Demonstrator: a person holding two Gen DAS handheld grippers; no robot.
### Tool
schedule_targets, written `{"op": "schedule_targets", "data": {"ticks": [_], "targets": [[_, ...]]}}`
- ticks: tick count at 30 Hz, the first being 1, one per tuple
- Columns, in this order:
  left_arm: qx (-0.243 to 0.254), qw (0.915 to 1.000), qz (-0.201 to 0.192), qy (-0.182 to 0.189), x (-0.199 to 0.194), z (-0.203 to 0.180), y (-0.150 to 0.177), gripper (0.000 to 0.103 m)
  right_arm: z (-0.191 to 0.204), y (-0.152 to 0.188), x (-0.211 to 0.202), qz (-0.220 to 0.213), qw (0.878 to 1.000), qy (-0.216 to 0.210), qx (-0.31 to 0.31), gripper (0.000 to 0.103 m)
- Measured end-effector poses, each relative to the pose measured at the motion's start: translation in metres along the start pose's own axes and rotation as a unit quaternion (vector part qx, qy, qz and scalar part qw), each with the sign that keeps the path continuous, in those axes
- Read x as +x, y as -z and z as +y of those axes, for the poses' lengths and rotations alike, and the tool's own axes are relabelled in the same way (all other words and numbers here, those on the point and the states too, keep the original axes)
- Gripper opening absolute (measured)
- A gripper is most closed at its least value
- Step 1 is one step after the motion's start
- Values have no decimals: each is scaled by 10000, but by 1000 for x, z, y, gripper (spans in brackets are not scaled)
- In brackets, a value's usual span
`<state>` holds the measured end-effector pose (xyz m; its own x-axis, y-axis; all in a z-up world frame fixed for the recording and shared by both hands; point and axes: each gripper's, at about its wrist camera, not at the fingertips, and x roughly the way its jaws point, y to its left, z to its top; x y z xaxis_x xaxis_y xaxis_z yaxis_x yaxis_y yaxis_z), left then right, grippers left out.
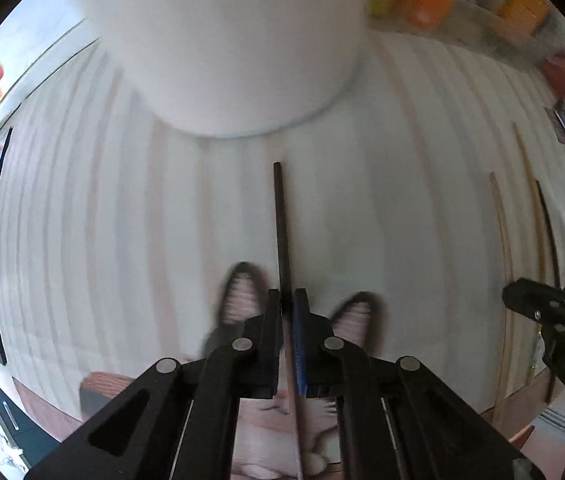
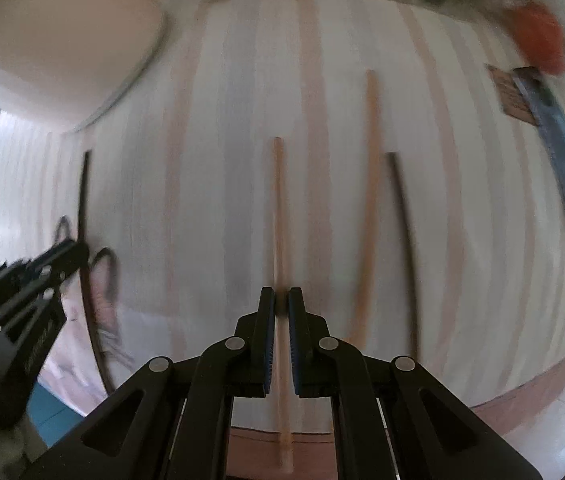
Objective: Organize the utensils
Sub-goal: 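Grasp a wooden chopstick with the right tool while the left grasps a dark one, then lift both chopsticks, carry them over the holder and lower them tip-first inside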
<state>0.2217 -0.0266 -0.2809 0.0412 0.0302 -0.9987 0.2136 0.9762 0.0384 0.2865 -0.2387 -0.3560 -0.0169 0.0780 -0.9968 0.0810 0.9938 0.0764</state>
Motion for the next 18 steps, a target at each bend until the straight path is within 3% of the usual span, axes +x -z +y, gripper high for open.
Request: {"op": "schedule_targets", "data": {"ticks": [4, 10, 15, 17, 18], "targets": [[-296, 9994, 94, 138, 5, 24, -1, 4, 22, 0, 3, 41, 9995, -199, -225, 7], [-467, 9987, 87, 210, 13, 48, -7, 4, 43, -7, 1, 131, 9990, -124, -418, 7], [-447, 9988, 105, 194, 9, 17, 1, 4, 31, -20, 10, 219, 9983, -46, -539, 7], [-417, 9989, 115, 193, 9, 17, -1, 4, 39, -19, 12, 243, 9979, 75, -593, 7], [-400, 9989, 111, 195, 5, 26, 15, 4, 39, -17, 13, 250, 9978, 121, -600, 7]]}}
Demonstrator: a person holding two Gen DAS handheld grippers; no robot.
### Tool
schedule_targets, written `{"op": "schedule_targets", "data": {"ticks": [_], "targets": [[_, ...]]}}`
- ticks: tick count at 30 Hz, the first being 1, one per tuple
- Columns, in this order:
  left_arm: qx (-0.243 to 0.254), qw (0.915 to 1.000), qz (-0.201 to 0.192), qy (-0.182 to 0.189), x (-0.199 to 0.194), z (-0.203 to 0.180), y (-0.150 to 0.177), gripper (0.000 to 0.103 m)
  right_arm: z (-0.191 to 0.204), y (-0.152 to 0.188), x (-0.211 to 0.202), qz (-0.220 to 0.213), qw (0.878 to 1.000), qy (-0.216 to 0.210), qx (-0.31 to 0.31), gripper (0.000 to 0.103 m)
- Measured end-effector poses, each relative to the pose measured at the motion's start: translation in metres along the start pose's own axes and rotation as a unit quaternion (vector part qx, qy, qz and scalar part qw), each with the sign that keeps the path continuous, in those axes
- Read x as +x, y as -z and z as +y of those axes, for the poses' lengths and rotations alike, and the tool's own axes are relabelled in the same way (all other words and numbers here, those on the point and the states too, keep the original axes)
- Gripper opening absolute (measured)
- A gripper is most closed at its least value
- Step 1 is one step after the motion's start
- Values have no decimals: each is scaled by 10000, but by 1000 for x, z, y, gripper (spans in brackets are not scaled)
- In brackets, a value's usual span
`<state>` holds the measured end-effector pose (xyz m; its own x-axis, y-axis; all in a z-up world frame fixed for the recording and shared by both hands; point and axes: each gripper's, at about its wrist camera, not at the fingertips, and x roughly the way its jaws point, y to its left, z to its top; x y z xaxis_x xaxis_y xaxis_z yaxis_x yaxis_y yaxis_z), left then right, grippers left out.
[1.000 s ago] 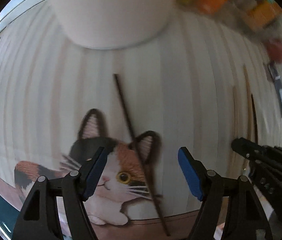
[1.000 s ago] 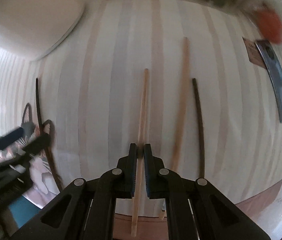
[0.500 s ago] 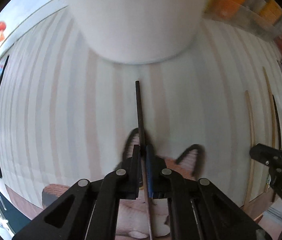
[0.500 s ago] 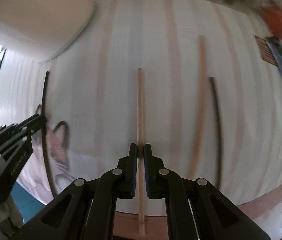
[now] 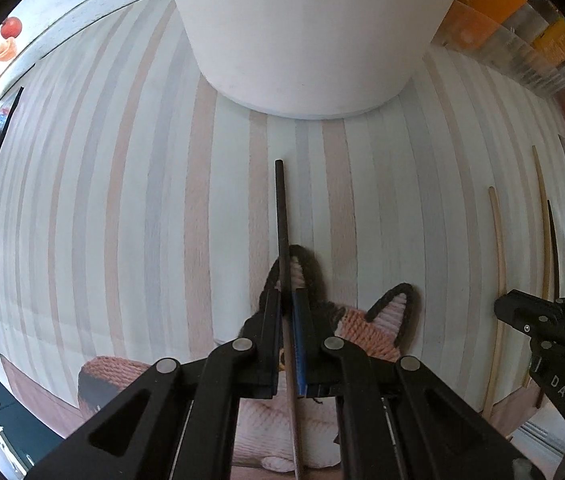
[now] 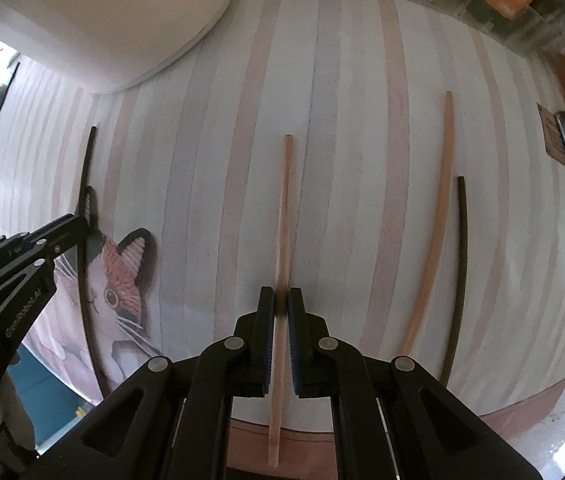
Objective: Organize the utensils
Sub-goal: 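Lift both chopsticks, carry them over the holder and lower them tip-first inside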
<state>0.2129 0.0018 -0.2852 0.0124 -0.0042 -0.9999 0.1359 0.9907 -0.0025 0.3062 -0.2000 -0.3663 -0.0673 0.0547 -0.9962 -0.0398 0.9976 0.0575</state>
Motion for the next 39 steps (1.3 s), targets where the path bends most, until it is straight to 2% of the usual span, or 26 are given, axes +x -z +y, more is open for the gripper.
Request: {"op": "schedule_targets", "data": {"ticks": [6, 10, 14, 18, 23, 33, 39], "targets": [[29, 10000, -42, -13, -1, -2, 3, 4, 26, 6, 3, -6, 9992, 376, -151, 7], [61, 9999, -79, -36, -8, -5, -4, 4, 43, 7, 0, -163, 9974, 674, -197, 8], [40, 9999, -155, -40, -10, -7, -4, 3, 52, 17, -1, -344, 9969, 695, -109, 8], [13, 9999, -125, 84, -11, -4, 0, 3, 45, 30, -2, -537, 9973, 496, 87, 7], [22, 9990, -295, 338, -34, 0, 8, 3, 32, 43, -22, -837, 9960, 62, 308, 7], [-11, 9928, -1047, 590, -104, 19, 16, 3, 15, 57, -86, -1531, 9872, -368, 262, 7], [-39, 9827, -1712, 705, -158, 30, 19, 2, -1, 55, -120, -1957, 9782, -634, 277, 7]]}}
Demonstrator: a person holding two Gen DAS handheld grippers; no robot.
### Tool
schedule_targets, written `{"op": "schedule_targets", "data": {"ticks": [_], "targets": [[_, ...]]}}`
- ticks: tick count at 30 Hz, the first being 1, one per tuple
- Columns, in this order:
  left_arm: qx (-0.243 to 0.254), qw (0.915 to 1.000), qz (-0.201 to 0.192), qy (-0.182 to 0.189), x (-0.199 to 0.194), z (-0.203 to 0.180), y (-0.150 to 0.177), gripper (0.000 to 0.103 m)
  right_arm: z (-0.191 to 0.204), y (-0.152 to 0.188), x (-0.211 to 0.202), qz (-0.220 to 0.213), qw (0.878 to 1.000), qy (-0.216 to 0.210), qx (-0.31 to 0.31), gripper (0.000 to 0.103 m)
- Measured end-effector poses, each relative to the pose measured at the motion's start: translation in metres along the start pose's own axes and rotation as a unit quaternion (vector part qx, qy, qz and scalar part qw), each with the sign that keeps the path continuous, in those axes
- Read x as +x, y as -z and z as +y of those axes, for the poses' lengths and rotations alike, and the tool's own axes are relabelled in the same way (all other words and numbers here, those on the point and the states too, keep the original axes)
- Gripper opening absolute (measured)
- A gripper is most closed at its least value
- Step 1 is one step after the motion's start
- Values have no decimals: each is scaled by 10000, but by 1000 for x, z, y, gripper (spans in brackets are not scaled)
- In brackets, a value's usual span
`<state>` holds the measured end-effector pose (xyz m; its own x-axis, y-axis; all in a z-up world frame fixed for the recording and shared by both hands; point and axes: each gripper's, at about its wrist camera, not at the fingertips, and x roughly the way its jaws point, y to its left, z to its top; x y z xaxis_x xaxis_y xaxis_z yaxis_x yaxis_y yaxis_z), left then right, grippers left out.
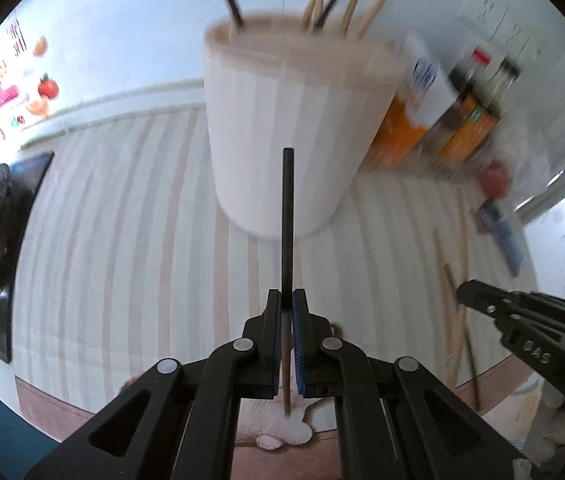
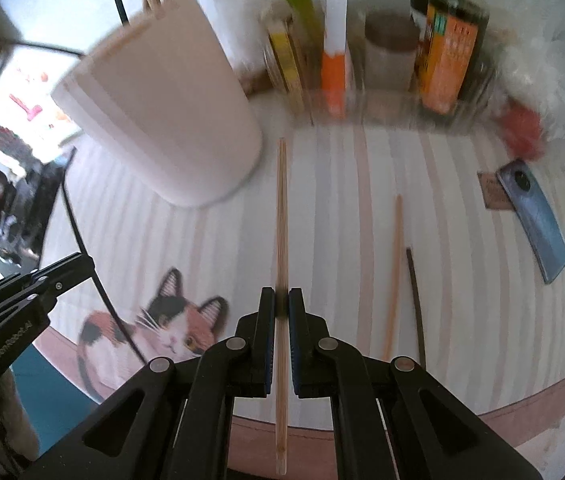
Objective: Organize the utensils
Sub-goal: 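Lift both chopsticks, carry them over the holder and lower them tip-first inside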
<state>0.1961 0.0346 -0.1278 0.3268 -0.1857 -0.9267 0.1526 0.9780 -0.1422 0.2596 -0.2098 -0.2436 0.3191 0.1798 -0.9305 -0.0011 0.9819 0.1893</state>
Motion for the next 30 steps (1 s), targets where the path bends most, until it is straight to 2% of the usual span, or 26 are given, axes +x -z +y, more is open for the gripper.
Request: {"op": "schedule_targets", "data": {"ticks": [10, 19, 24, 30], "targets": [[152, 9945, -1028, 121, -72, -14, -41, 2, 12, -44, -49, -804, 9963, -286, 15, 6], [253, 9865, -1580, 333, -122, -25, -65, 2, 21, -90, -95, -1499, 9873, -517, 98, 6], [340, 9790, -1953, 479, -161, -34, -77, 2, 35, -119, -128, -1944, 9787, -659, -8, 6], [452, 9669, -2487, 340, -199, -45, -98, 2, 52, -150, -164, -2454, 9660, -809, -34, 6]]}}
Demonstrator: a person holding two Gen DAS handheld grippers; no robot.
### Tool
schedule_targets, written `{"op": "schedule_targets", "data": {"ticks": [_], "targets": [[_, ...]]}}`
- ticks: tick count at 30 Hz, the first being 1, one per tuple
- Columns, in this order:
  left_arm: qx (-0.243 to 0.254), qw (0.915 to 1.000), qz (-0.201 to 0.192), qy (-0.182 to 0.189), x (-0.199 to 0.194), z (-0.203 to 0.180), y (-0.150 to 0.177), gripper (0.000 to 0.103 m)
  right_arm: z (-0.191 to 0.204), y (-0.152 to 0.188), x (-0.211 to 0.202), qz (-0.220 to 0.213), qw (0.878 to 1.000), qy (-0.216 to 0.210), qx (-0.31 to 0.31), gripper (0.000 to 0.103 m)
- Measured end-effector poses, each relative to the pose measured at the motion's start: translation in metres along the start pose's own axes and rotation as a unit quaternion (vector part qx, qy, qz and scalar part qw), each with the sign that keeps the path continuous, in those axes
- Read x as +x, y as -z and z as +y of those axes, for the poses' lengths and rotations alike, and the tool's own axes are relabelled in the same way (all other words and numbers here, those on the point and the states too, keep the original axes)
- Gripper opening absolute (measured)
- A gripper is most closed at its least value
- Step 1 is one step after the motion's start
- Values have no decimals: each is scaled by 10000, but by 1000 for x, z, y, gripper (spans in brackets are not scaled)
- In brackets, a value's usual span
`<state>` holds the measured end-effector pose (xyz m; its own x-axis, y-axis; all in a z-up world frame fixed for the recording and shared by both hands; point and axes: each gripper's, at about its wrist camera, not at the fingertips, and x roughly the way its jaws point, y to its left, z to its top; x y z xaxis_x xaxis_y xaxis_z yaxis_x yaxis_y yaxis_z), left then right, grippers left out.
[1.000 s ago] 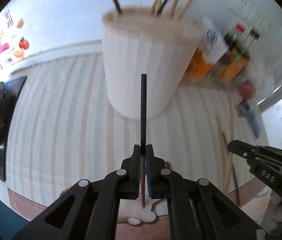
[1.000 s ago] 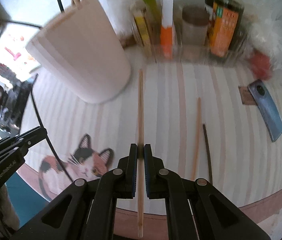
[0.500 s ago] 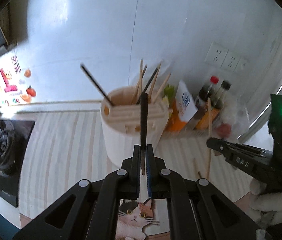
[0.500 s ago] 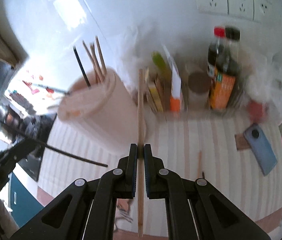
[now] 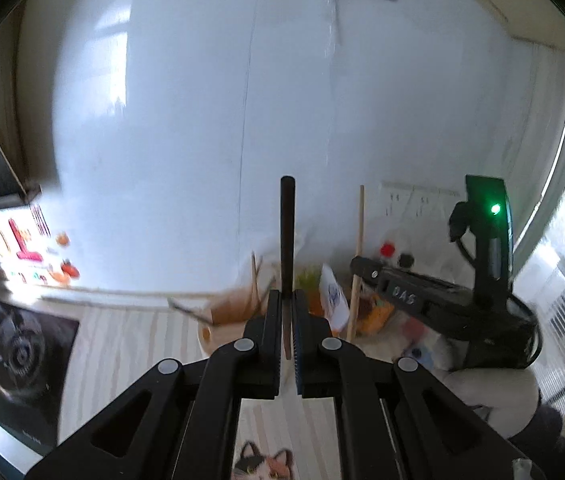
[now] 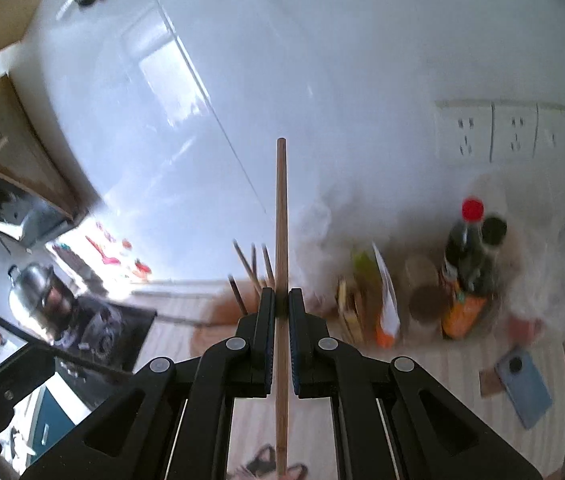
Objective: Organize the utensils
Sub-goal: 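Lift both chopsticks, carry them over the holder and lower them tip-first inside, then open both tools to release the chopsticks into the holder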
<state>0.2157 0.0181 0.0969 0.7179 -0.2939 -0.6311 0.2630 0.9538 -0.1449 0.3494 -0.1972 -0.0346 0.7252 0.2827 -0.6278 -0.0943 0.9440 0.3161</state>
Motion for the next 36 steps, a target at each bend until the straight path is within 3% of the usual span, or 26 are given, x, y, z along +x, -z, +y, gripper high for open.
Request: {"op": "schedule_targets", "data": {"ticks": [7, 12, 19, 28, 36], "targets": [[95, 9985, -141, -525, 27, 13, -31, 2, 19, -35, 15, -477, 9988, 20, 65, 6], [-164, 9966, 173, -782, 70, 41, -38, 2, 19, -44, 45, -874, 9959, 114, 211, 6], [-522, 9925, 744, -814, 119, 66, -30, 2, 24, -49, 77, -1343, 9906, 181, 198, 6], [-820, 9873, 1252, -525, 137, 74, -26, 4, 21, -48, 119, -1096, 9939, 138, 71, 7], [-948, 9856, 1290, -545, 130, 79, -26, 8, 21, -39, 118, -1205, 9925, 58, -201, 7]]}}
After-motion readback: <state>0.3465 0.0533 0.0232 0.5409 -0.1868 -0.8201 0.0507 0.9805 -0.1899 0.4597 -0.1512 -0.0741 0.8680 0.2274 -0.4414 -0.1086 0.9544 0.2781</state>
